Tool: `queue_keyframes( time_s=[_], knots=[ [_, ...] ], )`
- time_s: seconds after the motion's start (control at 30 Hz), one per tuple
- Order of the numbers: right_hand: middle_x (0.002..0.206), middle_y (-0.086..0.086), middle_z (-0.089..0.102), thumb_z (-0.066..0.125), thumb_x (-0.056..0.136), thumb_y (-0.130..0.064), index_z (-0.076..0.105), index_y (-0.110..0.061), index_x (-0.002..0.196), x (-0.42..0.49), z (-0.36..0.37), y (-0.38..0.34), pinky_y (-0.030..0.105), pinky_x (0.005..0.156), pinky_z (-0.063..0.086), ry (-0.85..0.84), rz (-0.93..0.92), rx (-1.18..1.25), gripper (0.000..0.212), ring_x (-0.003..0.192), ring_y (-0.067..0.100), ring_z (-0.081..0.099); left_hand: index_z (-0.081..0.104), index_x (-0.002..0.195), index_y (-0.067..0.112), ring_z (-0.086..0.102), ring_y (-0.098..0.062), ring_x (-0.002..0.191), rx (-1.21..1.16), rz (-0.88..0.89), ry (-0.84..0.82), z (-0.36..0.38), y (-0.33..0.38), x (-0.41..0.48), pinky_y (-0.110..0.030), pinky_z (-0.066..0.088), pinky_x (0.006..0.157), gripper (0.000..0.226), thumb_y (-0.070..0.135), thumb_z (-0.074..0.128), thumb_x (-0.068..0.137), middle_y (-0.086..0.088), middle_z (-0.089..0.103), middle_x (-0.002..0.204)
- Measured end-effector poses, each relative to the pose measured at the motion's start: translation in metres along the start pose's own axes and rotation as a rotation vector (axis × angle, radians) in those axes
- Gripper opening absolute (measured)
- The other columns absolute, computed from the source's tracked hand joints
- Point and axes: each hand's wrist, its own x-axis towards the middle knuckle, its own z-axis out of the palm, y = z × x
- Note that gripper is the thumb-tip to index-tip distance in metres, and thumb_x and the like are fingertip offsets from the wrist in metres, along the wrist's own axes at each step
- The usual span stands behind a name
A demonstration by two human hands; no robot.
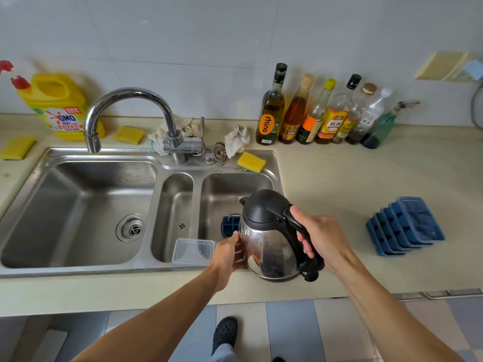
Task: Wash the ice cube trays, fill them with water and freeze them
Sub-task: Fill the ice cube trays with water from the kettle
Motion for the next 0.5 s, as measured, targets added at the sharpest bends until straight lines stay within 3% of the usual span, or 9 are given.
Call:
queue_keyframes(
  time_s=[0.2, 0.5],
  knots=[
    [0.045, 0.005, 0.054, 0.068, 0.089, -0.054, 0.062, -0.012, 0.048, -0.004, -0.004, 0.001, 0.025, 0.042, 0.04, -0.012, -0.009, -0.01, 0.058, 0.037, 0.02, 0.044, 0.071, 0.109, 0.005, 0.067, -0.036, 0.107, 0.018, 0.023, -0.026, 0.0, -0.003, -0.005, -0.053, 0.053, 0.099, 0.043, 0.036, 0.041, 0.108, -0.018, 0.074, 0.108],
    [0.044, 0.006, 0.052, 0.067, 0.089, -0.054, 0.061, -0.009, 0.05, -0.008, -0.01, 0.001, 0.026, 0.044, 0.039, -0.028, -0.037, -0.025, 0.06, 0.037, 0.021, 0.042, 0.072, 0.104, 0.009, 0.069, -0.034, 0.102, -0.007, 0.022, 0.0, 0.003, -0.006, -0.014, -0.042, 0.058, 0.085, 0.036, 0.033, 0.046, 0.106, -0.013, 0.077, 0.099]
  ],
)
